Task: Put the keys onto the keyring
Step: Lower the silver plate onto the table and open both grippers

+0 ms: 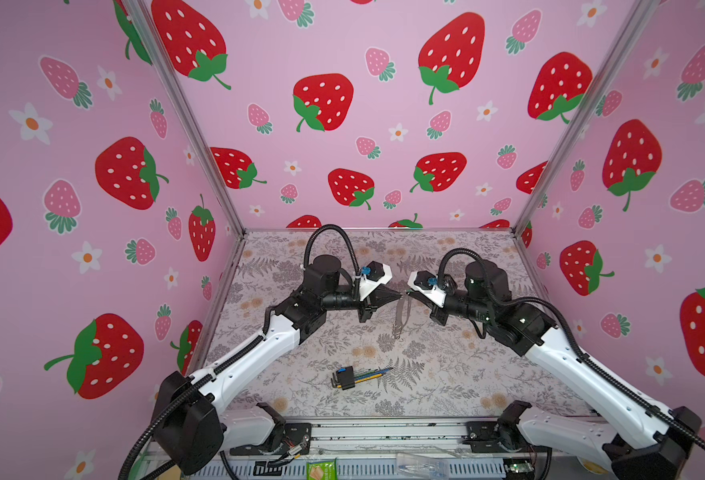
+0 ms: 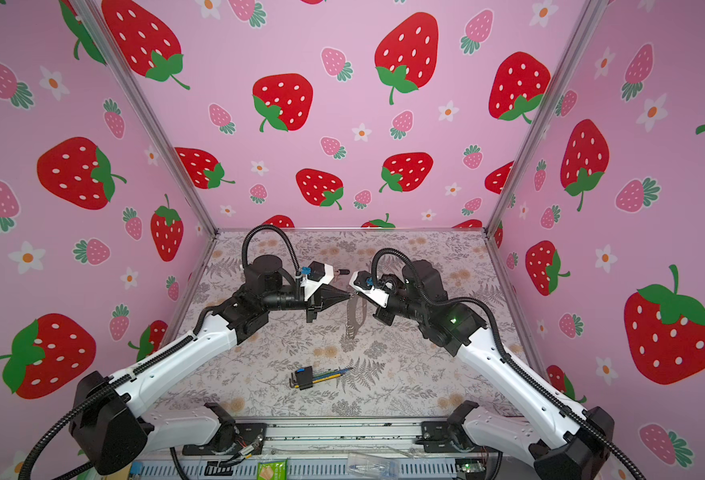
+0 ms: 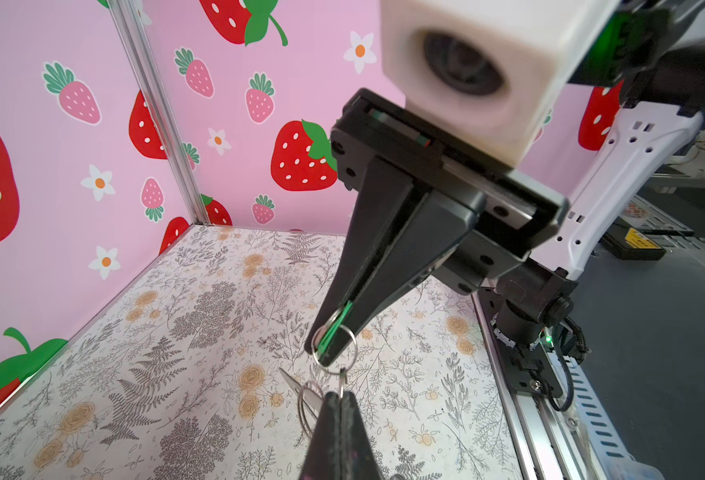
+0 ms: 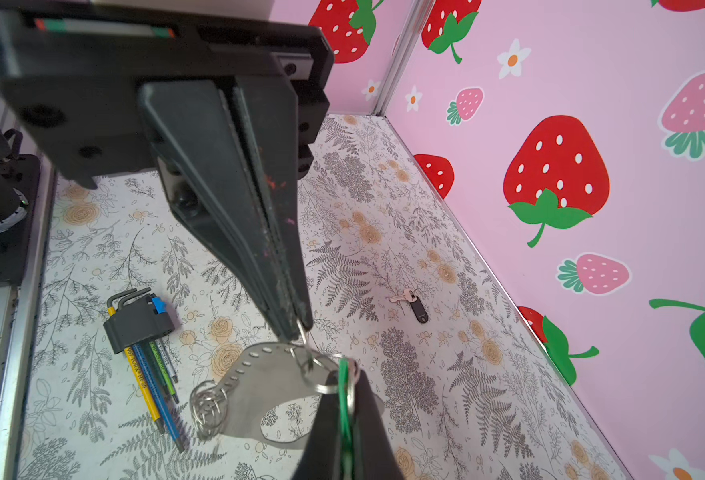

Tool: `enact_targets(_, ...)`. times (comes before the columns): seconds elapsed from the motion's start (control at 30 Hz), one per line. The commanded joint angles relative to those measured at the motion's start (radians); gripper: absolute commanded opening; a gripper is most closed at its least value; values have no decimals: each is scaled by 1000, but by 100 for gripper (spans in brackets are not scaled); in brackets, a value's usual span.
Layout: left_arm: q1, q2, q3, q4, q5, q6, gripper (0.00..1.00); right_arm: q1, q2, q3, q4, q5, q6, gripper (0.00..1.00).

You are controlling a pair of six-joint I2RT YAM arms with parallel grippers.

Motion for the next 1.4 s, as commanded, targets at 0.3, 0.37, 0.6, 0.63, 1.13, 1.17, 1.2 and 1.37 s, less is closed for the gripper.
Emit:
enact_targets(0.3, 234, -125, -195, 165, -190, -270, 39, -1, 324, 122, 72, 12, -92, 2)
enact_targets(0.37, 263, -177, -199, 79, -316, -236, 41, 1, 403, 172, 100, -26, -105, 2)
enact_targets(0.6, 336, -319, -237, -62, -553, -232, 66, 2, 609, 310, 143, -104, -92, 1)
enact_targets(0.63, 336, -325, -236, -77, -555, -240, 67, -2, 618, 297, 142, -100, -88, 1)
enact_targets(1.13, 320, -184, -227, -63, -539, -353, 64, -87, 518, -110, 167, 189, -195, 1)
enact_targets(1.17, 312, -174, -224, -62, -545, -355, 64, -87, 520, -114, 149, 226, -195, 2)
enact_targets(1.2, 305, -165, -221, -62, -546, -355, 64, -87, 525, -116, 128, 255, -192, 2)
enact_targets(1.37, 270, -132, -210, -61, -570, -356, 64, -87, 549, -146, 60, 350, -168, 2)
